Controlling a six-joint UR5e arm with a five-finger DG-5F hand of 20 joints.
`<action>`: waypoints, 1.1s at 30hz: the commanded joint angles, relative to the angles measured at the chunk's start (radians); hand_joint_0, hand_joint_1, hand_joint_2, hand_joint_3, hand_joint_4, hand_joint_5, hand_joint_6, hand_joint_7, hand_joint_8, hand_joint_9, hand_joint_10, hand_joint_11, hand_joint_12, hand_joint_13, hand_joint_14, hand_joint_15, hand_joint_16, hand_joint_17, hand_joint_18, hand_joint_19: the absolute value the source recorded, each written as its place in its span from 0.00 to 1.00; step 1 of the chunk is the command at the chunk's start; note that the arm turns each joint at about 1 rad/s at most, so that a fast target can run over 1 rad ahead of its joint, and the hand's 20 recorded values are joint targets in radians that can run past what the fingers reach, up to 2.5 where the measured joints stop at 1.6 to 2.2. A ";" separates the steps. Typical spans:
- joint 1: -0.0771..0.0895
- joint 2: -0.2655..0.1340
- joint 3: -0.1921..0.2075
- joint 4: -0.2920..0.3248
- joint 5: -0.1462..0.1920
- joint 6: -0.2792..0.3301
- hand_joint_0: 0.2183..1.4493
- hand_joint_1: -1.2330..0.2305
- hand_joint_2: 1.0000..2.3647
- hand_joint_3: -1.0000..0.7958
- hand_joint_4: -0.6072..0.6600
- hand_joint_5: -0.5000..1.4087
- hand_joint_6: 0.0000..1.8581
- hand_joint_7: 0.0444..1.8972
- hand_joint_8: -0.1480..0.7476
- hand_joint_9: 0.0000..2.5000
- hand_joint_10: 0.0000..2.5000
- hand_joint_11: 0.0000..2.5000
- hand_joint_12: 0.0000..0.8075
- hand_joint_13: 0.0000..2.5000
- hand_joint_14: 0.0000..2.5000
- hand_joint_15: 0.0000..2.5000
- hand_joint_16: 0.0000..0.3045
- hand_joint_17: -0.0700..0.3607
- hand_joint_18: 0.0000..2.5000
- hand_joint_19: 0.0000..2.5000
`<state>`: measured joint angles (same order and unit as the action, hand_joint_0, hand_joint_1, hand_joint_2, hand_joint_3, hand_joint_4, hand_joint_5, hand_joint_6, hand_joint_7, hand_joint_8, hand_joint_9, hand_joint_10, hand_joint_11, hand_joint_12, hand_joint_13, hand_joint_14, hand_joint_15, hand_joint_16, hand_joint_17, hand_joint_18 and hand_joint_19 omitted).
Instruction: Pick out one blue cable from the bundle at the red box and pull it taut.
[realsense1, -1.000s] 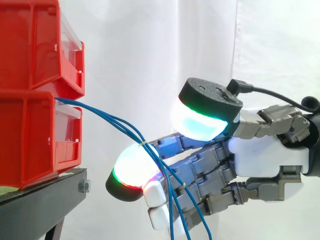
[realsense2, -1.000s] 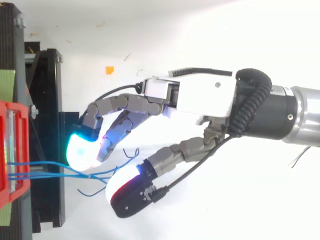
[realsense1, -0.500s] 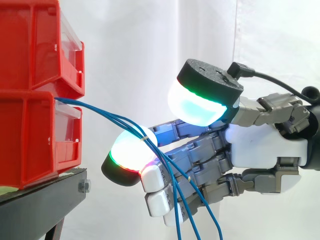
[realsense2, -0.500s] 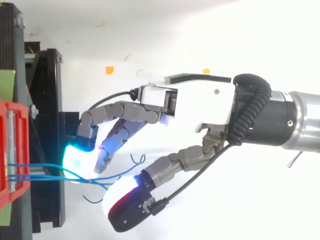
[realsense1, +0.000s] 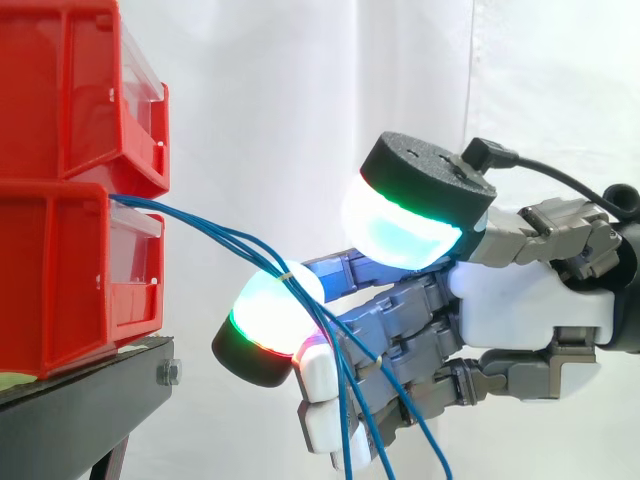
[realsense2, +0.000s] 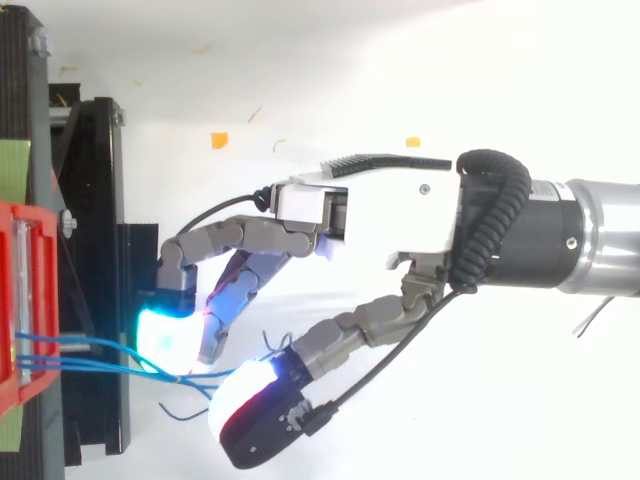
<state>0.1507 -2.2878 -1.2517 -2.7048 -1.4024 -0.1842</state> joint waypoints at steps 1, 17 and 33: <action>-0.002 -0.001 0.000 0.000 -0.003 0.000 0.33 0.36 0.01 0.37 0.66 0.21 0.27 0.65 0.45 0.35 0.01 0.18 0.40 0.34 0.01 0.21 0.15 0.40 0.23 0.26; 0.000 -0.016 0.000 0.022 0.011 0.018 0.24 0.35 0.00 0.28 0.70 0.20 0.27 0.60 0.47 0.37 0.01 0.20 0.43 0.35 0.01 0.21 0.16 0.42 0.25 0.26; 0.007 -0.044 0.003 0.088 0.033 0.041 0.25 0.37 0.00 0.28 0.69 0.20 0.27 0.57 0.47 0.37 0.01 0.19 0.42 0.35 0.01 0.21 0.16 0.42 0.25 0.26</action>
<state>0.1575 -2.3293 -1.2480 -2.6208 -1.3730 -0.1497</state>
